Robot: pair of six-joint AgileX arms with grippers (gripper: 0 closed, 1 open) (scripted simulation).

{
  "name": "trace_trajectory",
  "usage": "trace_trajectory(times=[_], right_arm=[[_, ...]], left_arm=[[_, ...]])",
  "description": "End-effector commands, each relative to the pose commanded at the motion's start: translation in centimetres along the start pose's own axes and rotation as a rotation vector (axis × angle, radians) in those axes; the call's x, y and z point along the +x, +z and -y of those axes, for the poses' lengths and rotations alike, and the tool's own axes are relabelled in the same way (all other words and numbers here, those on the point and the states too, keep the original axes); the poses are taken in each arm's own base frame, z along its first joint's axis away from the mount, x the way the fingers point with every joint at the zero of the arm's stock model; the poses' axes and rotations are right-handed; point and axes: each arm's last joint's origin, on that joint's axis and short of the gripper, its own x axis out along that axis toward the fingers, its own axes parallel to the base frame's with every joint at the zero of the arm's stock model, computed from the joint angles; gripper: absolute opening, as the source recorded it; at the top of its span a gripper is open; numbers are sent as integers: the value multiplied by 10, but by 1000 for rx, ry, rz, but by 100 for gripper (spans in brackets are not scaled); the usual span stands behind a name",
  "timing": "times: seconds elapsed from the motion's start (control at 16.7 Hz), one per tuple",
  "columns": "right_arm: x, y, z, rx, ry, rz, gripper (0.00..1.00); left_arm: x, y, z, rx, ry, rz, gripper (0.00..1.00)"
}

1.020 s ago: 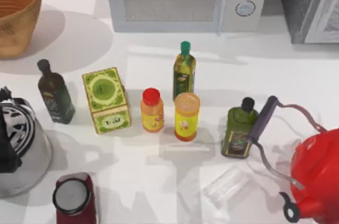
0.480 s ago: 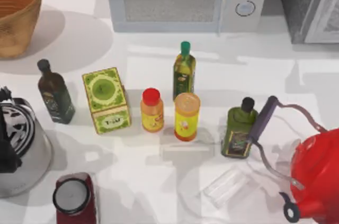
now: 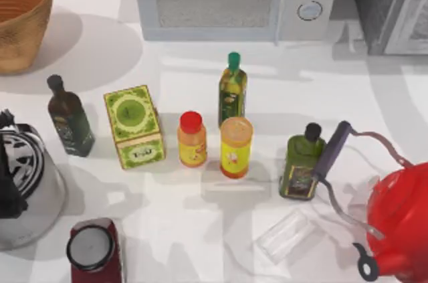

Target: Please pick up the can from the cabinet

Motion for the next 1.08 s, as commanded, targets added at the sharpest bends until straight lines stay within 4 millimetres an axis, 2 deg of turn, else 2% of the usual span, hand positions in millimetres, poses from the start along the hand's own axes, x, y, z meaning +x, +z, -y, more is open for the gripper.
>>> trace_trajectory(times=[0.24, 0.66, 0.78, 1.08], right_arm=[[16, 14, -6, 2, -2, 6, 100], [21, 15, -8, 3, -6, 14, 100], [38, 12, -19, 3, -8, 15, 100], [90, -8, -61, 2, -11, 11, 100]], left_arm=[[0, 0, 0, 0, 0, 0, 100], [0, 0, 0, 0, 0, 0, 100], [0, 0, 0, 0, 0, 0, 100], [0, 0, 0, 0, 0, 0, 100]])
